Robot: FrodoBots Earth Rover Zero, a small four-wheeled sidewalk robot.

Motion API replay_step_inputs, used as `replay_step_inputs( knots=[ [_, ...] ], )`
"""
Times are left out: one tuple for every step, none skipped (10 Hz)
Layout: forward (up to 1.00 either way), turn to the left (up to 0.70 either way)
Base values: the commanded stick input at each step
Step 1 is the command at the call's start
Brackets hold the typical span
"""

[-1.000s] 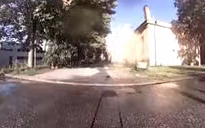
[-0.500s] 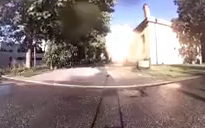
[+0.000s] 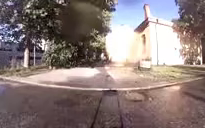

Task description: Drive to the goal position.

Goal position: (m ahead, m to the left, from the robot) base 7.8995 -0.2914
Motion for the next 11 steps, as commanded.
replay_step_inputs(
  knots=[
    [0.50, 0.00],
    [0.50, 0.00],
    [0.50, 0.00],
    [0.50, 0.00],
    [0.50, 0.00],
    [0.50, 0.00],
    [0.50, 0.00],
    [0.50, 0.00],
    [0.50, 0.00],
    [0.50, 0.00],
    [0.50, 0.00]
  ],
)
